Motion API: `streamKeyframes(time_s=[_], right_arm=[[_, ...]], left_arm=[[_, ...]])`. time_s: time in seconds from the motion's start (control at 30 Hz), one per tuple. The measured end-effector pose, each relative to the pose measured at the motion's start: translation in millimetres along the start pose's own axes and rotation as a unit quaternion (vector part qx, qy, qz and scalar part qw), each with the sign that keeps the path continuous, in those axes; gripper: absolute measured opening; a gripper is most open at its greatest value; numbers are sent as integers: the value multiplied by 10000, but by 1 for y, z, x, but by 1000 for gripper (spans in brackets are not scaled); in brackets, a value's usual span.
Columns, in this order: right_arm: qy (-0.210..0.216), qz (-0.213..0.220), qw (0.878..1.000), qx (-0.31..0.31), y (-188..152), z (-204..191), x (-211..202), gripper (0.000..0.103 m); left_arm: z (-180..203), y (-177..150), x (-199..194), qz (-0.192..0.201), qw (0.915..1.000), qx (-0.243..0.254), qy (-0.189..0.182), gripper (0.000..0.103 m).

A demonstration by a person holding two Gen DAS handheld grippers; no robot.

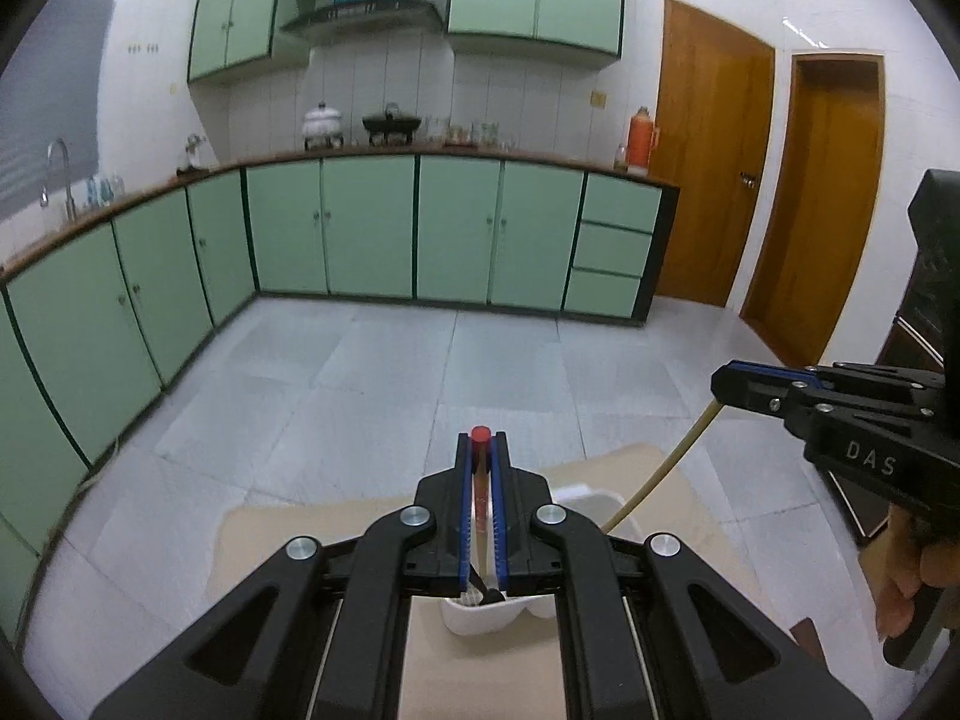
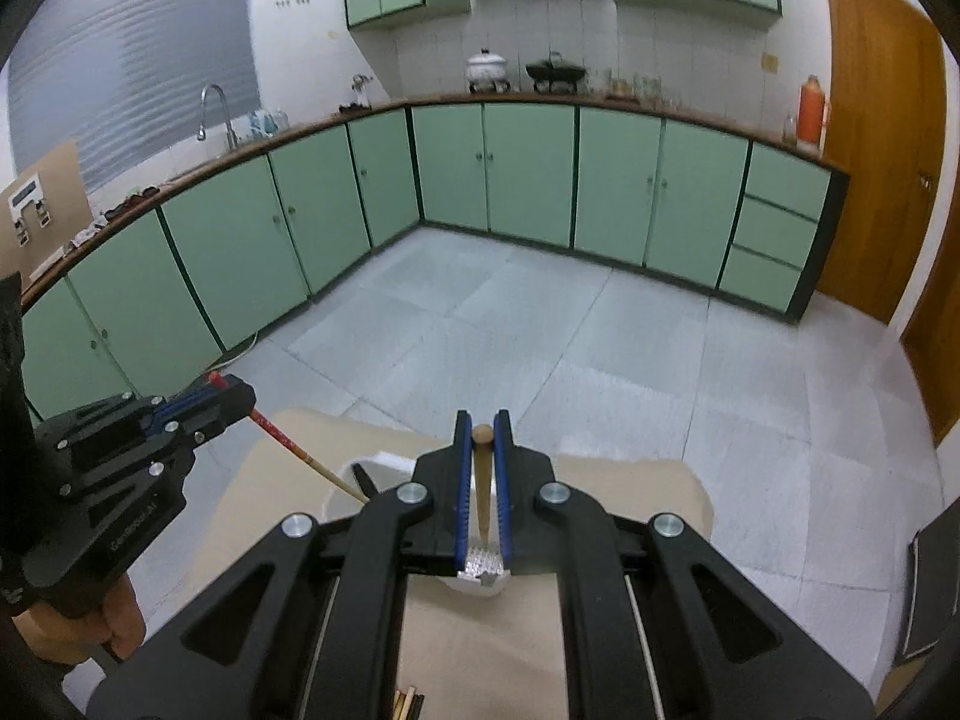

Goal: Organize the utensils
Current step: 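Drop the red chopstick into the holder with the left tool while the right tool drops the wooden one, then grasp a black chopstick from the bundle with the right tool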

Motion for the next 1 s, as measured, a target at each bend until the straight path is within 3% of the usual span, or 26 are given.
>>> streamKeyframes(time_s=[0.1,0.2,0.37,0.5,0.77,0.93,1.0], right_arm=[[24,-133,9999,1,-6,1,13,8],[77,-7,10000,41,-9,2,3,17],[174,341,9993,2,-23,2,-39,22],[262,577,9980,-14,-55,5,-71,22],[141,941,9953,-172,-178,-1,-109,37],[15,899,9957,-206,-282,-18,-98,54],[-42,798,9965,-244,-330,-29,-82,57]], left_arm=[[-9,-7,14,-135,9999,-94,37,8],[-19,-8,7,-83,9998,-178,55,32],[-30,-14,-38,191,9997,-112,76,45],[-34,-41,-81,422,9990,-16,175,55],[-23,-133,-144,816,9958,-10,405,84],[-10,-209,-157,889,9948,-58,501,97],[-9,-244,-157,836,9950,-152,520,97]])
Point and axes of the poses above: each gripper's, at about its wrist camera, not at the fingertips, and x roughly the way its jaws point, z to its right, y to its top, the point moved 9 cm from there along x, roughly the way its jaws point, and after that the axes turned 14 degrees about -z, right-handed, at the moved point
